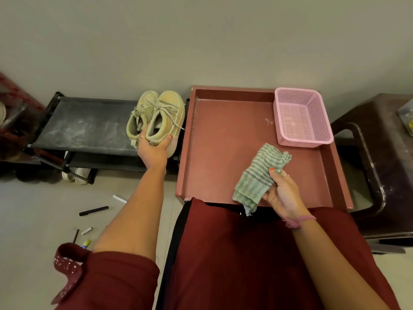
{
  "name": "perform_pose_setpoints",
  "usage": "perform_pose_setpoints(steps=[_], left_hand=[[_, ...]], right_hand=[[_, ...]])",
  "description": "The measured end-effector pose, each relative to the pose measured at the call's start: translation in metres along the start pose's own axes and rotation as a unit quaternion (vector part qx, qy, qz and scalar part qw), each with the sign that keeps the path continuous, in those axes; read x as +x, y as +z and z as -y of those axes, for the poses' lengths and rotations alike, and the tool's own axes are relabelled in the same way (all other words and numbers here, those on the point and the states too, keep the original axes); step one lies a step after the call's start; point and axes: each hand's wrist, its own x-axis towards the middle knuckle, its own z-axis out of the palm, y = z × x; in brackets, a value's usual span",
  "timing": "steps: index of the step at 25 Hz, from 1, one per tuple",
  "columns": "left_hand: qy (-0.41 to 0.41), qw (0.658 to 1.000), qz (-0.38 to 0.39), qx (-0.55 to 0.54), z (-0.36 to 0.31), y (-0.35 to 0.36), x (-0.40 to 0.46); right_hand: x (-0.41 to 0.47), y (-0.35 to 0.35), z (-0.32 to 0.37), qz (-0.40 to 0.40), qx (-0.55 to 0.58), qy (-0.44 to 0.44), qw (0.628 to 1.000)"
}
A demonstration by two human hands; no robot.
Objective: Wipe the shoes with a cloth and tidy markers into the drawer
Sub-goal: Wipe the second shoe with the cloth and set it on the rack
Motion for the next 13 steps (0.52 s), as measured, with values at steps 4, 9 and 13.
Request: perform_pose_setpoints(steps=[4, 9, 13], left_hand=[[-0.004, 1.000, 0.003, 0.017, 0.012, 0.002, 0.015], [-0.002, 1.000, 0.000, 0.025, 0.025, 0.004, 0.021], [-0.005, 1.000, -0.021, 0.017, 0.030, 0.006, 0.023]], right_hand=[[0.006, 0.003, -0.003, -0.004, -0.010, -0.001, 1.000], [0.008, 0.004, -0.007, 0.002, -0.019, -0.003, 1.000], [0.011, 0.004, -0.009, 0.001, -0.033, 0.001, 0.999]])
